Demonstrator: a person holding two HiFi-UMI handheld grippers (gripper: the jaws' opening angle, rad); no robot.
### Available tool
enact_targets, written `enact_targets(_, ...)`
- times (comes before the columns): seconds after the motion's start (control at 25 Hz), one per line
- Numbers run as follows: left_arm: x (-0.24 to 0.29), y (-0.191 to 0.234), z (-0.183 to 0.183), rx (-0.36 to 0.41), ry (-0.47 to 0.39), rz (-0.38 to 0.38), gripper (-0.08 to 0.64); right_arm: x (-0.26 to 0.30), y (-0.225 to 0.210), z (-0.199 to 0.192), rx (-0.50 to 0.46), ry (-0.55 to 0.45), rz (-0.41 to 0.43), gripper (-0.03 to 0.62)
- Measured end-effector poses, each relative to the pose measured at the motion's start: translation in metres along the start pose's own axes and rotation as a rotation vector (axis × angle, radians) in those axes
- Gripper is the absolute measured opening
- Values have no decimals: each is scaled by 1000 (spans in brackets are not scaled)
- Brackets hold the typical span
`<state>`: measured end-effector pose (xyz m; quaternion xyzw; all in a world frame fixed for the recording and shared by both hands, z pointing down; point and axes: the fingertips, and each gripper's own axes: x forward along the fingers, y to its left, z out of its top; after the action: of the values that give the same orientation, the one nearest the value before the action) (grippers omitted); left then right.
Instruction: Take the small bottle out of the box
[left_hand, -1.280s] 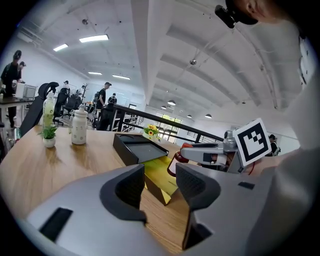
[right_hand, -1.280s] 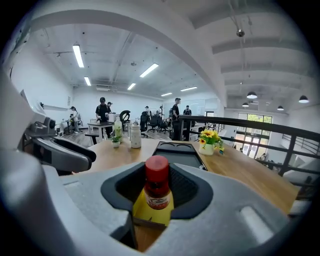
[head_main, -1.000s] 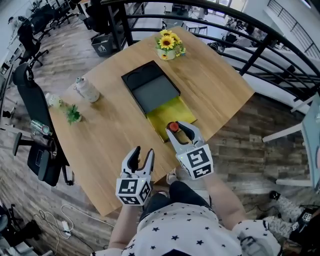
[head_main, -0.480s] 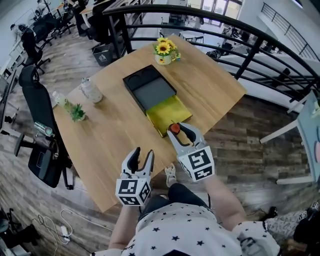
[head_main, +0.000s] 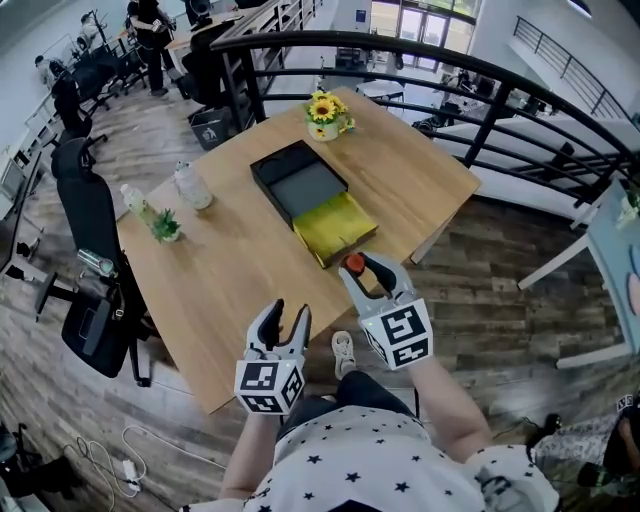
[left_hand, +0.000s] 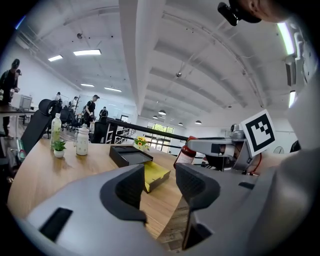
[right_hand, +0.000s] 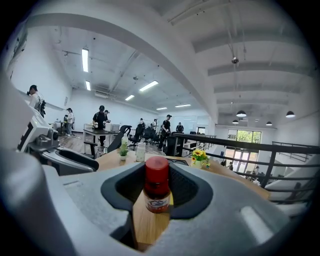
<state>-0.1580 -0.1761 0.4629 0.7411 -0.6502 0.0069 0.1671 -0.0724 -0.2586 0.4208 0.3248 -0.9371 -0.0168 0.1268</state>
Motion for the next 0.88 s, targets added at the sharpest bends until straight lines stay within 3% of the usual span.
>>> enact_targets(0.88, -81, -33, -8, 38, -48, -47, 189, -95, 56, 12, 3, -64, -57, 143)
